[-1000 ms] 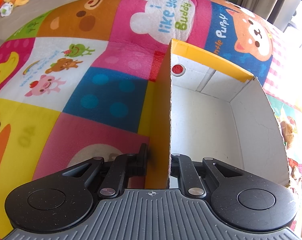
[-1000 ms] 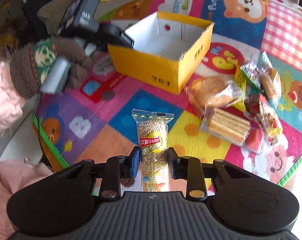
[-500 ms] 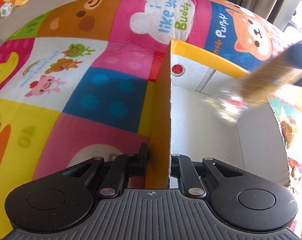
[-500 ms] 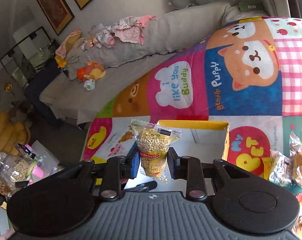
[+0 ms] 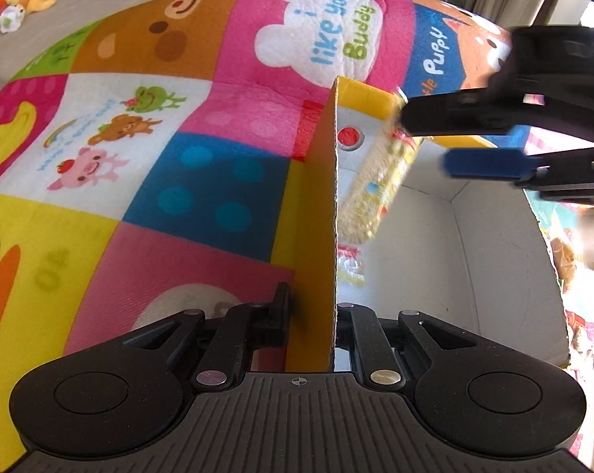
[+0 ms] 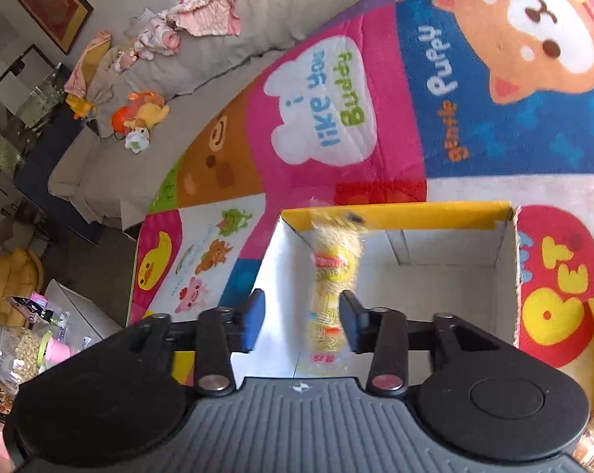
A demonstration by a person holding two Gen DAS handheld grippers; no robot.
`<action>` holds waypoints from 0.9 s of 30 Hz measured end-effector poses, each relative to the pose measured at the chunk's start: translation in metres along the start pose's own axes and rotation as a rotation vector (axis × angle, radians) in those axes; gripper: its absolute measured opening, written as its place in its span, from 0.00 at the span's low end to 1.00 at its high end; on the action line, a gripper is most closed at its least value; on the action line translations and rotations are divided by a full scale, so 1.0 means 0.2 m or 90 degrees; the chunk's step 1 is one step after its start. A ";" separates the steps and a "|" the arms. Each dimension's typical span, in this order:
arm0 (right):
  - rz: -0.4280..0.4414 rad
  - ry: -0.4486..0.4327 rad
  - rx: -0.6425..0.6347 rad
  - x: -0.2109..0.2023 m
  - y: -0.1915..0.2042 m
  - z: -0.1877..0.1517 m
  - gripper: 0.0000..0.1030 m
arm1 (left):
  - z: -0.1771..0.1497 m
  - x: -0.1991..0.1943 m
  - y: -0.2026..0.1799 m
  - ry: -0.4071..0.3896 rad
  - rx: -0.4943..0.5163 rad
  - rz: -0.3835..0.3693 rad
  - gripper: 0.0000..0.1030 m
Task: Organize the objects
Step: 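Carry the grain-stick bag with the right tool into the box and release, then move the right tool to the wafer-roll tray and grasp it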
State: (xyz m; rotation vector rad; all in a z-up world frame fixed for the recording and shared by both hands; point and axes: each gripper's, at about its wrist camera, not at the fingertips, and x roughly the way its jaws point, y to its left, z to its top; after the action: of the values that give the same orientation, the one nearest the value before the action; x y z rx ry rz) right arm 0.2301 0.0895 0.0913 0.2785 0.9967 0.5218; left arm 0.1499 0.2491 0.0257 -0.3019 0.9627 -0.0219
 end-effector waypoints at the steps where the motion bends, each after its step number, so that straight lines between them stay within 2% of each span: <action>1: -0.005 -0.012 -0.011 -0.04 0.00 0.00 0.47 | 0.00 0.00 0.00 0.000 0.001 0.000 0.13; 5: -0.038 -0.075 -0.059 -0.25 -0.03 -0.04 0.50 | 0.00 0.00 0.00 0.000 -0.001 0.002 0.13; 7: -0.073 -0.116 -0.093 -0.39 -0.06 -0.10 0.60 | 0.00 0.00 -0.01 0.000 -0.001 0.004 0.13; 9: -0.111 -0.149 -0.121 -0.52 -0.10 -0.18 0.66 | 0.00 0.00 -0.01 -0.001 -0.001 0.004 0.13; 12: -0.161 -0.170 -0.132 -0.69 -0.21 -0.31 0.69 | 0.00 0.00 0.00 -0.002 0.001 0.004 0.13; 15: -0.196 -0.162 -0.120 -0.80 -0.34 -0.44 0.69 | 0.00 0.00 0.00 -0.002 0.000 0.004 0.13; 19: -0.233 -0.136 -0.105 -0.85 -0.47 -0.65 0.75 | 0.00 0.00 0.00 -0.002 0.003 0.004 0.13; 23: -0.209 -0.107 -0.046 -0.82 -0.58 -0.78 0.76 | 0.00 0.00 0.00 -0.002 0.004 0.004 0.13; 27: -0.237 -0.075 -0.078 -0.74 -0.57 -0.88 0.78 | 0.00 0.00 0.00 -0.002 0.003 0.004 0.13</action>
State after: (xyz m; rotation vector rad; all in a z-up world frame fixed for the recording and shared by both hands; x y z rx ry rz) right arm 0.0492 -0.0873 0.0549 0.0107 0.8724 0.2233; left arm 0.1498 0.2484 0.0255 -0.2948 0.9600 -0.0183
